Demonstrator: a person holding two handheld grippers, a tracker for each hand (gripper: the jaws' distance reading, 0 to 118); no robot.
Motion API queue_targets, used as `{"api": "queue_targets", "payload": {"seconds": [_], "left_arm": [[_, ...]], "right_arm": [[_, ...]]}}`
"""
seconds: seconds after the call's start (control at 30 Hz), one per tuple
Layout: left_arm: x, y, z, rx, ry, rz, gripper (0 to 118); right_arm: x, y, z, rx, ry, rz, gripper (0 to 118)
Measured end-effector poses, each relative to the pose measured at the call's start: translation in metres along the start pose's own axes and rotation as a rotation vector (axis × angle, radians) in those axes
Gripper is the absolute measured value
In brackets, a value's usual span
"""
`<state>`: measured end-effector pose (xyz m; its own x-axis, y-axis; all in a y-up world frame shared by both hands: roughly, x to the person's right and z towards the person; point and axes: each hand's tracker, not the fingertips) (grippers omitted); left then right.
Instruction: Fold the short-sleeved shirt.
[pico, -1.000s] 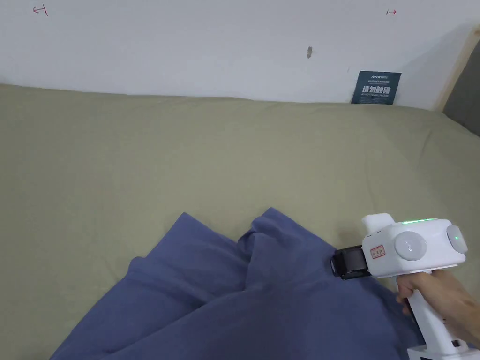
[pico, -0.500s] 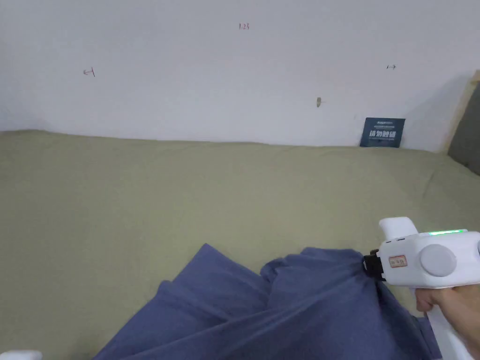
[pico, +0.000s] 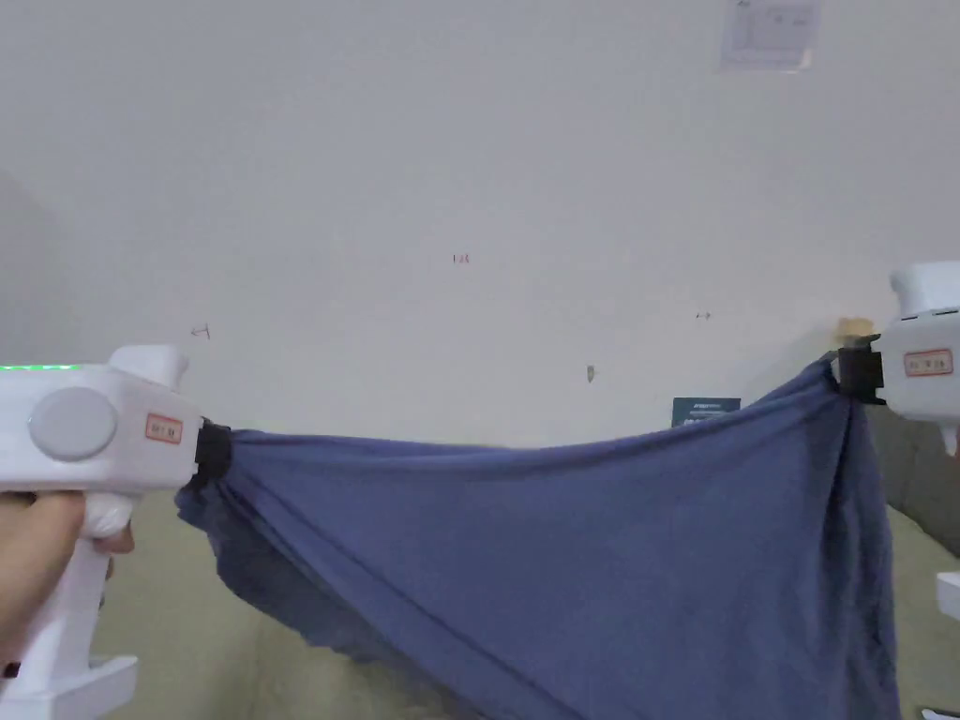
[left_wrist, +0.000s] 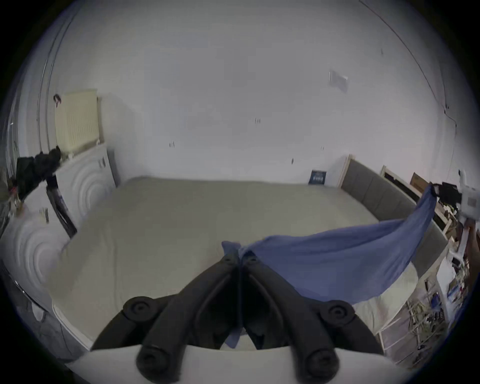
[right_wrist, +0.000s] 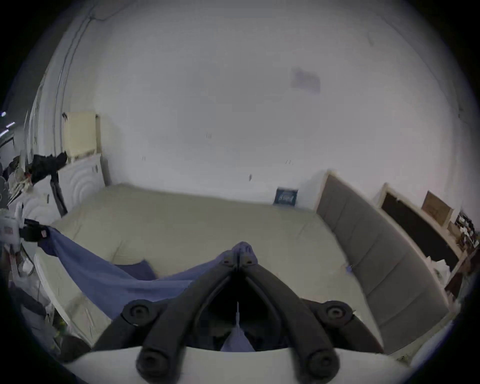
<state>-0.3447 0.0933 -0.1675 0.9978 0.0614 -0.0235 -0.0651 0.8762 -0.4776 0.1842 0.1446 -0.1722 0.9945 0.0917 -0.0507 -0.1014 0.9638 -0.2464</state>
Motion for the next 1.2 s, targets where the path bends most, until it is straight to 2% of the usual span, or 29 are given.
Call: {"api": "queue_targets", "payload": {"seconds": [0.03, 0.2, 0.47, 0.8, 1.2], "left_arm": [[0.006, 0.016, 0.005, 0.014, 0.017, -0.004, 1], [0.024, 0.071, 0.021, 0.068, 0.066, -0.039, 1], [0.019, 0.103, 0.016, 0.104, 0.122, -0.046, 1], [0.006, 0.142, -0.048, 0.103, 0.204, -0.025, 1], [0.013, 0.202, -0.148, 0.165, 0.275, -0.044, 1]], "right_arm": [[0.011, 0.008, -0.006, -0.004, 0.0, -0.035, 0], [0.019, 0.04, 0.005, 0.048, -0.02, -0.083, 0], [0.011, 0.059, -0.024, 0.052, -0.021, -0.073, 0], [-0.006, 0.092, -0.107, 0.055, -0.016, -0.045, 0], [-0.016, 0.145, -0.217, 0.093, -0.096, -0.013, 0]]}}
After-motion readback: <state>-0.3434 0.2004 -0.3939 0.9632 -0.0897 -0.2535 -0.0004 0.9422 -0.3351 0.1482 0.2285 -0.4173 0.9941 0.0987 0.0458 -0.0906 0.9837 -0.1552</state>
